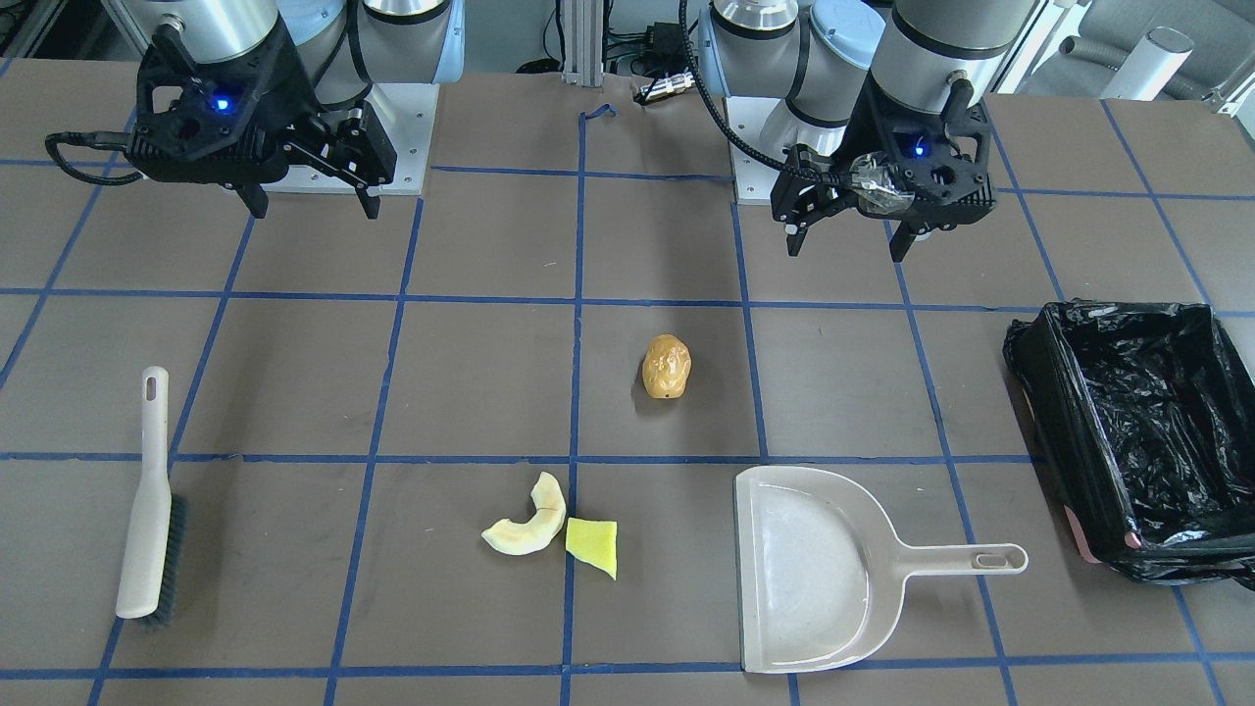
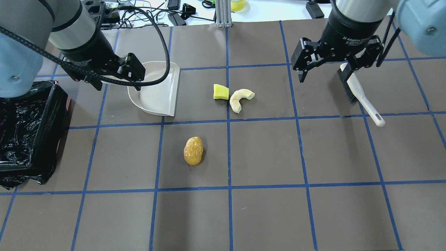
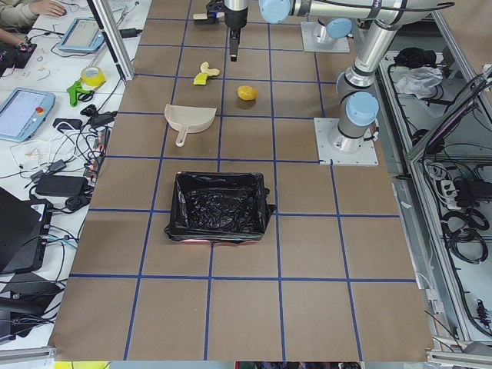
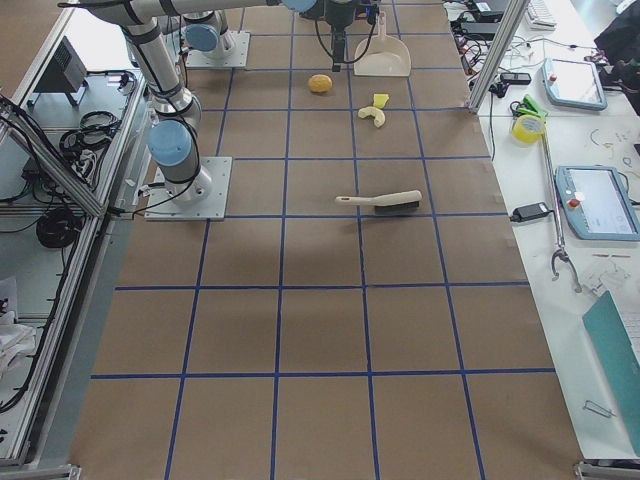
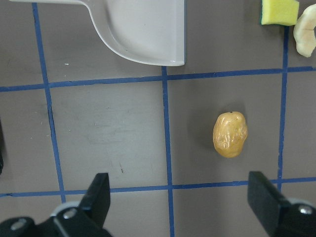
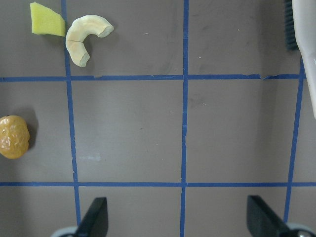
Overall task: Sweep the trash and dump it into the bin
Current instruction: 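Grasp the white brush handle with the right gripper while left gripper holds dustpan, then lift the brush with the right gripper and move it toward the sponge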
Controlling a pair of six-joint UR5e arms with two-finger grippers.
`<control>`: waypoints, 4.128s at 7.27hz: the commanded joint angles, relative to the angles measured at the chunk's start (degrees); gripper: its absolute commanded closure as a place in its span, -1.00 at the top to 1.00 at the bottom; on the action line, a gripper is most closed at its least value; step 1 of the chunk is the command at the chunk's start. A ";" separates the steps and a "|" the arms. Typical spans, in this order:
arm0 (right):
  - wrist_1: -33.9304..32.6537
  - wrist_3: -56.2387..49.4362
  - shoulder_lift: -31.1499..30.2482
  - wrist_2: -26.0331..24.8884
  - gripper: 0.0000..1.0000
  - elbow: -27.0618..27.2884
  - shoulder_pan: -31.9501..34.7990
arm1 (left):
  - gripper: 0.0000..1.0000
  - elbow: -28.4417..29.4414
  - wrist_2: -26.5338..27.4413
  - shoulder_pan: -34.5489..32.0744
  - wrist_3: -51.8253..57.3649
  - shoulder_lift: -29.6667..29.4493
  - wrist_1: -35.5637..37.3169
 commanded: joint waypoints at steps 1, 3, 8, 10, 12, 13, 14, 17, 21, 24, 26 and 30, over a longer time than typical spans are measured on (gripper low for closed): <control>-0.21 -0.09 0.15 -0.05 1.00 0.20 -0.11 | 1.00 -0.01 0.07 0.00 0.09 0.10 -0.01; -1.61 -2.62 1.19 -0.39 1.00 0.20 -2.64 | 1.00 0.08 -0.02 0.17 0.00 -0.42 -0.09; -13.99 -27.48 18.75 -7.69 1.00 1.16 -18.10 | 1.00 0.08 0.34 3.06 -15.91 -2.70 2.01; -23.03 -39.04 23.16 -7.26 1.00 6.23 -22.06 | 1.00 0.00 0.60 4.91 -34.25 -4.72 7.80; -31.19 -40.95 23.26 -7.86 1.00 15.18 -23.14 | 1.00 0.00 1.56 5.80 -47.07 -6.92 11.91; -31.24 -41.48 22.74 -7.78 1.00 16.36 -23.23 | 1.00 -0.09 1.48 7.45 -49.89 -8.06 15.43; -30.71 -41.48 22.65 -8.04 0.96 16.46 -23.67 | 1.00 -0.88 2.70 7.82 -53.23 -9.12 15.90; -30.88 -40.52 22.47 -7.96 0.55 16.20 -24.99 | 1.00 -2.38 6.93 7.91 -57.38 -12.45 20.01; -30.62 -40.25 22.30 -7.25 -0.46 16.02 -25.08 | 1.00 -1.41 7.02 8.08 -61.26 -20.36 31.01; -29.05 -35.80 20.98 -6.38 -0.69 14.36 -24.73 | 0.98 1.39 1.07 12.38 -60.73 -26.42 35.67; -23.97 -27.65 20.80 -6.29 -0.69 8.49 -20.36 | 1.00 2.63 1.21 12.74 -61.09 -29.24 36.20; -20.52 5.28 21.24 -5.07 -0.72 7.49 -1.56 | 0.95 1.58 4.12 13.27 -62.22 -31.62 38.49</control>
